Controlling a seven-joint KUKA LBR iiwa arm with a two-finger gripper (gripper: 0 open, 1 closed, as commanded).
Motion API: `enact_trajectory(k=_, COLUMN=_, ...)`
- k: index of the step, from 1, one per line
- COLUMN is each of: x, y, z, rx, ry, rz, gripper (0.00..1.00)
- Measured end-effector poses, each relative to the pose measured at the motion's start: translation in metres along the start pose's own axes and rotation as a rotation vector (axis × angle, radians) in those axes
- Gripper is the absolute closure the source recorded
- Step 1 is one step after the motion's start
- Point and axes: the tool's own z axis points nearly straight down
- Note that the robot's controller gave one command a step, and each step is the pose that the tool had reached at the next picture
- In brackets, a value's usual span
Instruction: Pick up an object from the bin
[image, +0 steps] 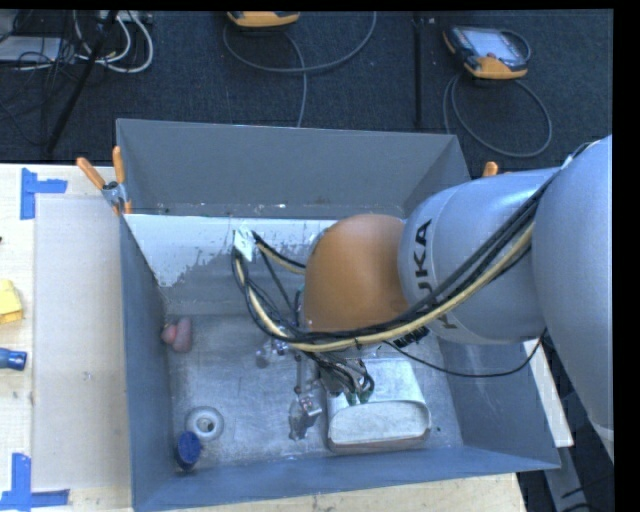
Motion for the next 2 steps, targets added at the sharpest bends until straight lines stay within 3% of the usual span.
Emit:
enact_trajectory(k=1, x=-0.016, y=-0.112, z=0.055, rx=-0.002, ry=-0.006, rz=-0.216, gripper=0.0)
enact_trajectory(k=2, x=-0.021, y=-0.155, z=-0.13, rx=0.005, ry=-0.011, rz=-0.303, gripper=0.0)
